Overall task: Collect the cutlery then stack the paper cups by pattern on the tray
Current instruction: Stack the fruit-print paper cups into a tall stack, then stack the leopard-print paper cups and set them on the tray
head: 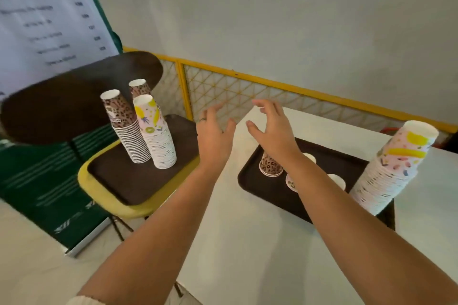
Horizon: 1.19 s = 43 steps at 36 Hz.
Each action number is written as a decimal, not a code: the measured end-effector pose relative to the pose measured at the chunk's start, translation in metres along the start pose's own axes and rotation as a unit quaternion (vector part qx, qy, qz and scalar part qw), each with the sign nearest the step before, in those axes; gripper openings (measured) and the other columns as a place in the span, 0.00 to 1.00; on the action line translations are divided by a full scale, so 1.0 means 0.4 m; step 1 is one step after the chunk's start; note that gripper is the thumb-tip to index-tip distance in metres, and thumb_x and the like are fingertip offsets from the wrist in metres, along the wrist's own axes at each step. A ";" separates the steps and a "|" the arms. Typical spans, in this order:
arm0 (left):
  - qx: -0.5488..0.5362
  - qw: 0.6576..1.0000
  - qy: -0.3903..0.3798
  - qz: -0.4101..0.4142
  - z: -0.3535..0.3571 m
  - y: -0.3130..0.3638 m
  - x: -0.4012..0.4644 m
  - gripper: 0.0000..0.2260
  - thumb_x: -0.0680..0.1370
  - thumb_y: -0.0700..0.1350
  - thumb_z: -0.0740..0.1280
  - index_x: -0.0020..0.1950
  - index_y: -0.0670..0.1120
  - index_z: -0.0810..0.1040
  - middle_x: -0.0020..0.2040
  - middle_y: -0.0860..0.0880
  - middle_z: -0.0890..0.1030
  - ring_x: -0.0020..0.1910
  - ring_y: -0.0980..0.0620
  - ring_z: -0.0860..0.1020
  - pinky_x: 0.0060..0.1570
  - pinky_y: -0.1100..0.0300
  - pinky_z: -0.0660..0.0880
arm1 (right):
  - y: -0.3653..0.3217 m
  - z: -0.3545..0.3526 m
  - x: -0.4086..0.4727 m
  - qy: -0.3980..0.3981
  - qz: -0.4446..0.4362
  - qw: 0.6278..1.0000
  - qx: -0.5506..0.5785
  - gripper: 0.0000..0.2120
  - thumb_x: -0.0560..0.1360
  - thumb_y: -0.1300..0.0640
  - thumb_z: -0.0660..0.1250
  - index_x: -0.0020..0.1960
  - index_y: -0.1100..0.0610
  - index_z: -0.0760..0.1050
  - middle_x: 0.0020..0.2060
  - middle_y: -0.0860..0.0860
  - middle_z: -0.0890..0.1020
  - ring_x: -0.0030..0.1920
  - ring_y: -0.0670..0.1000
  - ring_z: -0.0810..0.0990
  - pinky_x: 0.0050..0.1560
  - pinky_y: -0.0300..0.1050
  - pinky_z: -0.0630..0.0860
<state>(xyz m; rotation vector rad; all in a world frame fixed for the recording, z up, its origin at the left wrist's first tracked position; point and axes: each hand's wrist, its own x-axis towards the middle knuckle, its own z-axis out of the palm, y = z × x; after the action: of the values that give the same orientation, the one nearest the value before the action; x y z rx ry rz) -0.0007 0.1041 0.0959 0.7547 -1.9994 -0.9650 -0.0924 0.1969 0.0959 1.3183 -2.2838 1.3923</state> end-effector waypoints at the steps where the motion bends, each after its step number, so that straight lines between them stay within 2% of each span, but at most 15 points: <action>1: 0.007 1.000 0.010 -0.006 -0.014 -0.013 0.001 0.19 0.78 0.43 0.64 0.69 0.45 0.70 0.67 0.44 0.70 0.62 0.42 0.71 0.61 0.50 0.70 | -0.011 0.020 0.001 -0.006 -0.005 1.000 0.003 0.21 0.74 0.58 0.67 0.66 0.56 0.67 0.62 0.52 0.70 0.62 0.48 0.71 0.54 0.32 0.63; 5: 0.004 0.999 0.043 -0.014 -0.067 -0.061 0.019 0.17 0.77 0.42 0.65 0.66 0.44 0.71 0.65 0.43 0.71 0.57 0.49 0.71 0.58 0.55 0.69 | -0.055 0.097 0.009 -0.037 -0.026 0.999 0.019 0.21 0.74 0.58 0.67 0.66 0.56 0.68 0.61 0.53 0.71 0.62 0.49 0.71 0.57 0.35 0.67; 11: 0.007 0.997 0.074 -0.016 -0.148 -0.148 0.075 0.17 0.77 0.41 0.65 0.65 0.43 0.72 0.64 0.43 0.72 0.63 0.45 0.70 0.63 0.52 0.69 | -0.125 0.217 0.046 -0.068 -0.053 0.996 0.033 0.21 0.75 0.57 0.66 0.66 0.56 0.68 0.63 0.52 0.70 0.63 0.49 0.71 0.58 0.36 0.69; 16: 0.019 0.997 0.077 -0.015 -0.229 -0.236 0.138 0.17 0.78 0.42 0.64 0.67 0.44 0.71 0.66 0.44 0.70 0.65 0.47 0.69 0.64 0.53 0.68 | -0.185 0.334 0.092 -0.070 -0.061 0.995 0.038 0.20 0.74 0.58 0.66 0.65 0.56 0.69 0.61 0.52 0.71 0.61 0.48 0.71 0.52 0.29 0.65; 21: 0.034 0.995 0.097 -0.018 -0.318 -0.337 0.224 0.17 0.78 0.42 0.64 0.67 0.44 0.69 0.65 0.45 0.71 0.64 0.48 0.69 0.63 0.54 0.69 | -0.243 0.453 0.150 -0.072 -0.069 0.994 0.041 0.19 0.74 0.58 0.67 0.64 0.57 0.69 0.61 0.51 0.71 0.60 0.45 0.70 0.53 0.26 0.63; 25: 0.022 0.990 0.133 -0.037 -0.381 -0.404 0.296 0.21 0.78 0.42 0.65 0.69 0.43 0.66 0.66 0.44 0.69 0.64 0.48 0.69 0.57 0.60 0.67 | -0.289 0.543 0.207 -0.045 -0.077 0.994 0.071 0.18 0.73 0.60 0.67 0.62 0.57 0.70 0.59 0.51 0.71 0.56 0.43 0.70 0.50 0.20 0.63; 28: 0.031 0.988 0.145 -0.043 -0.419 -0.464 0.349 0.24 0.76 0.42 0.67 0.70 0.43 0.64 0.68 0.44 0.67 0.66 0.46 0.69 0.61 0.56 0.68 | -0.324 0.610 0.242 -0.032 -0.087 0.991 0.094 0.18 0.73 0.62 0.66 0.62 0.57 0.70 0.59 0.51 0.71 0.57 0.41 0.70 0.54 0.20 0.63; 32: 0.032 0.993 0.095 -0.067 -0.459 -0.549 0.411 0.31 0.74 0.41 0.70 0.74 0.45 0.60 0.72 0.45 0.63 0.69 0.47 0.66 0.62 0.60 0.64 | -0.365 0.704 0.286 -0.045 -0.091 0.989 0.105 0.19 0.73 0.63 0.66 0.63 0.59 0.70 0.61 0.52 0.70 0.63 0.47 0.70 0.60 0.30 0.66; 34: 0.031 0.995 0.052 -0.073 -0.471 -0.583 0.430 0.36 0.73 0.40 0.72 0.76 0.47 0.57 0.75 0.47 0.60 0.72 0.49 0.63 0.63 0.61 0.63 | -0.378 0.747 0.305 -0.048 -0.094 0.990 0.099 0.19 0.73 0.64 0.66 0.63 0.59 0.69 0.62 0.53 0.69 0.64 0.48 0.70 0.61 0.30 0.65; 38: 0.028 0.996 -0.029 -0.082 -0.480 -0.641 0.461 0.46 0.68 0.42 0.77 0.77 0.47 0.52 0.77 0.48 0.57 0.75 0.49 0.58 0.70 0.53 0.62 | -0.387 0.822 0.342 -0.058 -0.078 0.995 0.032 0.23 0.74 0.61 0.66 0.67 0.58 0.66 0.68 0.54 0.65 0.69 0.50 0.62 0.63 0.30 0.58; 41: 0.016 0.993 -0.082 -0.081 -0.478 -0.679 0.476 0.50 0.65 0.45 0.80 0.78 0.47 0.51 0.77 0.49 0.59 0.75 0.49 0.59 0.71 0.48 0.64 | -0.377 0.868 0.368 -0.072 -0.043 0.996 -0.007 0.27 0.74 0.59 0.66 0.71 0.58 0.61 0.73 0.56 0.58 0.73 0.53 0.56 0.70 0.41 0.56; 43: 0.004 0.991 -0.104 -0.081 -0.473 -0.700 0.481 0.51 0.64 0.45 0.80 0.78 0.47 0.50 0.76 0.49 0.59 0.75 0.50 0.58 0.72 0.48 0.63 | -0.368 0.896 0.380 -0.087 -0.015 0.996 -0.016 0.30 0.74 0.58 0.66 0.73 0.57 0.58 0.74 0.56 0.55 0.74 0.54 0.54 0.72 0.47 0.58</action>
<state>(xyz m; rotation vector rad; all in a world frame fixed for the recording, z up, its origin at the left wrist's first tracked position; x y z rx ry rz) 0.1048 -0.2616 0.0161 0.8610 -2.1464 -1.1713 0.0298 -0.2002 0.0723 1.5108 -2.3728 1.2729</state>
